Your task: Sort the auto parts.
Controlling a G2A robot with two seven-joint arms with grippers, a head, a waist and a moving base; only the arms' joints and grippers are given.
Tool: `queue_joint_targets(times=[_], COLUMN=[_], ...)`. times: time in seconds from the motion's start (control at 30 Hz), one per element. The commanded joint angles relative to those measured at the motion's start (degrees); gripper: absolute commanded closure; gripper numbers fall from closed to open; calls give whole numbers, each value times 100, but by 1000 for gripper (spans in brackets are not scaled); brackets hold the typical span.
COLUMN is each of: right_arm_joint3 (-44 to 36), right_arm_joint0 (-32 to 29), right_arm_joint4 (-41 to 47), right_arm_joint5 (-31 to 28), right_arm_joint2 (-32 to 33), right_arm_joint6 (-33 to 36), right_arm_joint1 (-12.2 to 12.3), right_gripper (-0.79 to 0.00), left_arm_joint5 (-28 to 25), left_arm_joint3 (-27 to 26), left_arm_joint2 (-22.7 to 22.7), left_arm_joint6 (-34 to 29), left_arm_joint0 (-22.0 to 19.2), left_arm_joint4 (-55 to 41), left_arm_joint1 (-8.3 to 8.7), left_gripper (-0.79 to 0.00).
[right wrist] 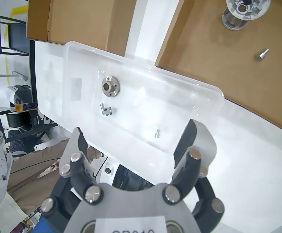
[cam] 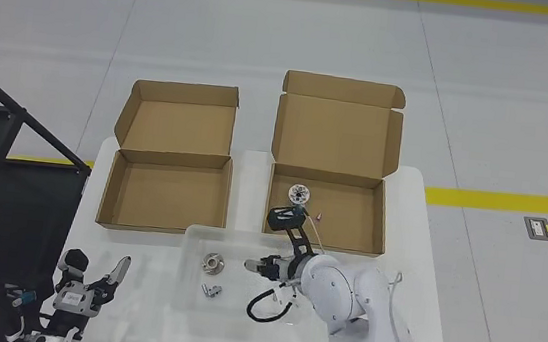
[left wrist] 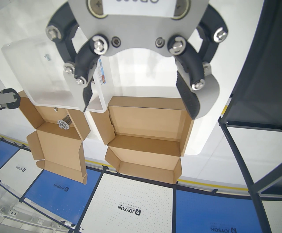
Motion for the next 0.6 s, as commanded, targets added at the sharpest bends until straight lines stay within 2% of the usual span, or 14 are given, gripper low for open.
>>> queue_joint_targets(times=[0.0,0.2,0.37,0.53,0.57], right_arm_joint3=[125,355,869,1777,1939], right_arm_joint0=[-37,114,411,876,960], right_arm_joint4=[109,-363,-723,-587,-483], right_arm_joint5=[-354,-649,-351,-160,-240], right_arm_joint2=[-53,-605,-1092,-1298,-1339], right_arm_joint6=[-126,157,440,524,547], right_arm_joint1=[13,7,-76,-193,-216], right_gripper=[-785,-785,-785,-662,-671], left_arm_joint5=[0,0,0,0,0], left_arm_joint3=[0,0,0,0,0], left_arm_joint2=[0,0,0,0,0], left_arm_joint6=[0,0,0,0,0], left_arm_joint0=[0,0,0,0,0], left_arm_joint4=[0,0,0,0,0], left_arm_joint1=[0,0,0,0,0], left_gripper=[-785,-785,-785,-785,-785])
